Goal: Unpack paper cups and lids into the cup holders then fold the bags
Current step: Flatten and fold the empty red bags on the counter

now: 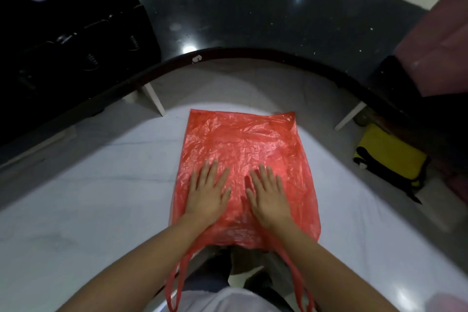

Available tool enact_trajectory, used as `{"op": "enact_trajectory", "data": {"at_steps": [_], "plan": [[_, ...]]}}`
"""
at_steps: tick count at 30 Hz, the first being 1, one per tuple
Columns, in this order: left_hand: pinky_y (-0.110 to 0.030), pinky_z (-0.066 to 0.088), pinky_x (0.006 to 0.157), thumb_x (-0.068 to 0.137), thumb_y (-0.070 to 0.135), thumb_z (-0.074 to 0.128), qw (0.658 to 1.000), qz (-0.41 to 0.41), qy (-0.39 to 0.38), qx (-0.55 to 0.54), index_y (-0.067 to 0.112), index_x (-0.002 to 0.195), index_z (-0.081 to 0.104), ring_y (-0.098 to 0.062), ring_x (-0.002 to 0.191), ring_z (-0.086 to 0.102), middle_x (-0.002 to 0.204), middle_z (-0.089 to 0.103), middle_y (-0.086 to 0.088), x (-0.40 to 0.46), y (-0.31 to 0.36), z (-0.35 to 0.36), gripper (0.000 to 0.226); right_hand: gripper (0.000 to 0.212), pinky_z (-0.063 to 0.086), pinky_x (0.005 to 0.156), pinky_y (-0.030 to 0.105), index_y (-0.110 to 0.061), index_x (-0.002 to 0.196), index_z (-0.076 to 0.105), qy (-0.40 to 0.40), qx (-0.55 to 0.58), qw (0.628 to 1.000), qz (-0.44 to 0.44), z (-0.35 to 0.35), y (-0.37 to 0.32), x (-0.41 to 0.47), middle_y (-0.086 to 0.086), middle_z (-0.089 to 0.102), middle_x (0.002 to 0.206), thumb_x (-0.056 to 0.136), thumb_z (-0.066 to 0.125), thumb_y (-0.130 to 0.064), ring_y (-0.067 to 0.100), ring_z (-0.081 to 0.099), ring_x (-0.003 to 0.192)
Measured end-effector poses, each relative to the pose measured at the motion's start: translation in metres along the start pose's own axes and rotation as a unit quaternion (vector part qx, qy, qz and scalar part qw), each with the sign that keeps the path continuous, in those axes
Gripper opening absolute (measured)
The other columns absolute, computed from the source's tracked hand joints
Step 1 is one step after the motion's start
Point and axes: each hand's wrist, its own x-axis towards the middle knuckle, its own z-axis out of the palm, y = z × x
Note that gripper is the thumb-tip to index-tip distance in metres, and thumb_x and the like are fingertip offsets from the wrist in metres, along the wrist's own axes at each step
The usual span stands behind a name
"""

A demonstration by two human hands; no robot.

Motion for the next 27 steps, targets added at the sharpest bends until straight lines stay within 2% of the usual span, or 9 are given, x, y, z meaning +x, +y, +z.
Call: {"op": "enact_trajectory", "data": {"at_steps": [4, 9, 14, 19, 24, 27], "plan": [[-0.05, -0.013, 0.121, 0.103, 0.06, 0.01, 0.999, -0.019, -0.021, -0.014, 0.043, 0.16, -0.001, -0.022, 0.154, -0.02, 0.168, -0.014, 0.003, -0.032, -0.005, 0.022, 0.061, 0.062, -0.011, 0.125, 0.042, -0.037, 0.161, -0.002, -0.023, -0.025, 0.999, 0.006, 0.026, 0.007, -0.032, -0.004, -0.014, 0.169, 0.103, 0.004, -0.059, 0.013, -0.027, 0.151], [-0.053, 0.004, 0.125, 0.102, 0.063, 0.019, 1.0, -0.001, 0.018, -0.006, 0.042, 0.16, 0.007, -0.021, 0.156, -0.009, 0.17, -0.003, 0.005, -0.045, -0.03, 0.039, 0.062, 0.059, -0.005, 0.125, 0.044, -0.042, 0.16, 0.006, 0.019, -0.048, 0.999, 0.009, 0.023, 0.043, -0.051, -0.005, -0.003, 0.169, 0.105, 0.015, -0.061, 0.016, -0.012, 0.155], [-0.05, 0.012, 0.125, 0.103, 0.062, 0.022, 0.999, 0.023, 0.04, -0.003, 0.039, 0.161, 0.009, -0.023, 0.157, -0.002, 0.17, 0.002, 0.002, -0.046, -0.052, 0.047, 0.064, 0.06, -0.003, 0.126, 0.041, -0.042, 0.16, 0.002, 0.025, -0.058, 0.997, 0.033, 0.013, 0.083, -0.065, -0.006, -0.006, 0.169, 0.104, 0.014, -0.061, 0.014, -0.015, 0.155], [-0.048, 0.01, 0.126, 0.104, 0.058, 0.023, 0.999, 0.023, 0.045, -0.013, 0.038, 0.161, 0.007, -0.02, 0.157, -0.004, 0.17, -0.002, 0.001, -0.058, -0.076, 0.045, 0.062, 0.062, 0.001, 0.127, 0.04, -0.038, 0.161, 0.001, 0.022, -0.045, 0.998, 0.034, 0.007, 0.102, -0.073, -0.007, -0.008, 0.169, 0.105, 0.013, -0.061, 0.011, -0.016, 0.154], [-0.049, 0.004, 0.126, 0.103, 0.062, 0.009, 1.0, 0.013, 0.002, -0.019, 0.04, 0.16, -0.002, -0.017, 0.155, -0.015, 0.169, -0.011, 0.001, -0.063, -0.078, 0.036, 0.062, 0.063, -0.01, 0.124, 0.035, -0.04, 0.16, -0.006, -0.019, -0.026, 0.999, 0.023, 0.001, 0.104, -0.073, -0.008, -0.018, 0.167, 0.104, 0.011, -0.062, 0.01, -0.024, 0.152], [-0.048, 0.001, 0.126, 0.102, 0.062, 0.007, 0.999, -0.014, 0.007, -0.043, 0.039, 0.16, -0.002, -0.016, 0.154, -0.016, 0.169, -0.007, 0.0, -0.074, -0.07, 0.029, 0.063, 0.062, -0.015, 0.121, 0.03, -0.037, 0.16, -0.003, -0.024, -0.004, 1.0, 0.018, -0.01, 0.103, -0.078, -0.007, -0.015, 0.168, 0.104, 0.015, -0.059, 0.01, -0.022, 0.152]]}}
